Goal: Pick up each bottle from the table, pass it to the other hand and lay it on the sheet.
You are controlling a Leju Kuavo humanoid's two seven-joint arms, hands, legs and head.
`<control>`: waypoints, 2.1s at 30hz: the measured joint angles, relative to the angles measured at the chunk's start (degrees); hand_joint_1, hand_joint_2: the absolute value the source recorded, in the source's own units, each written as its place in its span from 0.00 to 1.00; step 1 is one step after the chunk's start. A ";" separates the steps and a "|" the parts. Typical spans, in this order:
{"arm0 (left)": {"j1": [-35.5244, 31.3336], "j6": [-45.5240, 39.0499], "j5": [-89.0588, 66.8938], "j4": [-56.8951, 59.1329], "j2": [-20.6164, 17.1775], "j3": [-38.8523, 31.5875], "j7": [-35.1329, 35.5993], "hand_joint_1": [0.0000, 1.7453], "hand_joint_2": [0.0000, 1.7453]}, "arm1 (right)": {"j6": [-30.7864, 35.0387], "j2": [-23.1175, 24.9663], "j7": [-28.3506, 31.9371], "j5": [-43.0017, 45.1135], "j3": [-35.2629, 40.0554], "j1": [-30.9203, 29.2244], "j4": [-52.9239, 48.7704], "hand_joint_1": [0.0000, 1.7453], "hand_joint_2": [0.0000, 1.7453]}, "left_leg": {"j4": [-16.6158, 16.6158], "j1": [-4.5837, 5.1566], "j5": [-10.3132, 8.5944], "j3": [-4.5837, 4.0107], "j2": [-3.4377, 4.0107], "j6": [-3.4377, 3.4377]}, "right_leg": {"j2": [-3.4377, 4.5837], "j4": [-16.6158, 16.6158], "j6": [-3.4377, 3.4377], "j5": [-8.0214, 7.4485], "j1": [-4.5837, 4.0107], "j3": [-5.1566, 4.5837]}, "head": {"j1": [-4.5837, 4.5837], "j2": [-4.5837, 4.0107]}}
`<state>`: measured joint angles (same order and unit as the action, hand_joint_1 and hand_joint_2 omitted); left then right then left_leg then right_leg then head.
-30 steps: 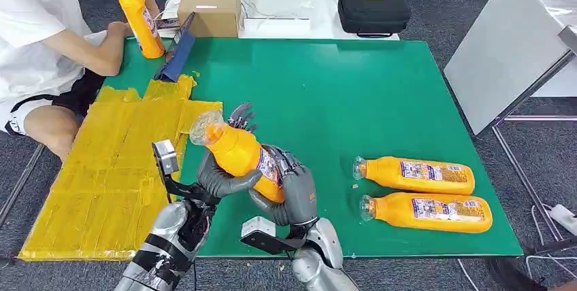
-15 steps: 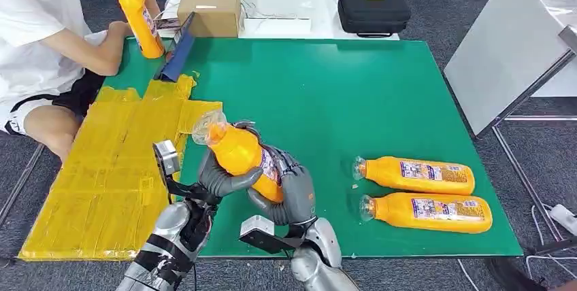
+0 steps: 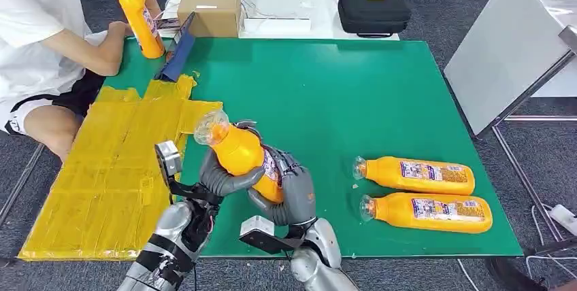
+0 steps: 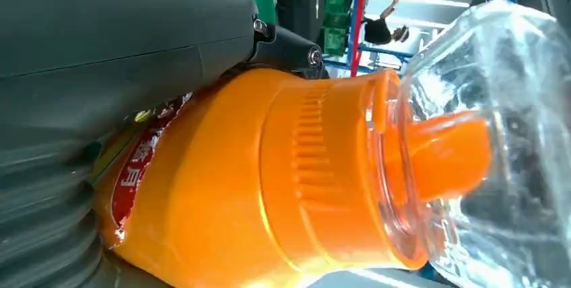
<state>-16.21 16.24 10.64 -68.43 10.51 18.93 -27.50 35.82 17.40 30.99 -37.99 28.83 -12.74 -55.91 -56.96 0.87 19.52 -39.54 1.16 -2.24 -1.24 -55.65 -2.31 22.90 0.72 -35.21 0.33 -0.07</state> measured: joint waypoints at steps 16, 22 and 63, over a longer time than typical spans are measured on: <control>-1.99 -24.51 -20.20 -3.69 -0.79 -0.59 0.77 1.00 1.00 | -1.42 -0.85 2.64 5.13 0.55 3.96 -12.68 0.00 1.00 | 0.00 -0.01 0.02 -0.04 -0.01 0.02 | 0.01 0.00 -0.01 0.04 0.00 -0.37 | 0.00 0.02; -10.85 -37.46 -32.92 5.87 -1.94 -6.26 4.72 1.00 1.00 | -0.92 -1.90 3.43 8.07 1.31 6.36 -23.46 0.00 1.00 | 0.00 -0.01 -0.01 -0.05 -0.01 0.01 | 0.01 -0.02 -0.01 -0.01 -0.01 -0.32 | 0.00 0.00; -19.30 -52.13 -89.85 45.38 -8.68 -21.75 14.93 0.93 1.00 | -12.20 -6.80 1.75 19.71 3.93 4.21 -32.08 0.00 1.00 | 0.01 0.00 -0.07 -0.10 -0.01 -0.02 | 0.01 -0.03 -0.03 -0.05 0.00 0.12 | 0.00 0.00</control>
<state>-35.51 -35.89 -79.21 -23.06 1.84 -2.82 -12.57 23.63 10.60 32.74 -18.27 32.76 -8.53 -87.99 -56.96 0.87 19.46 -39.64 1.15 -2.26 -1.23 -55.69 -2.34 22.85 0.71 -35.08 0.33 -0.07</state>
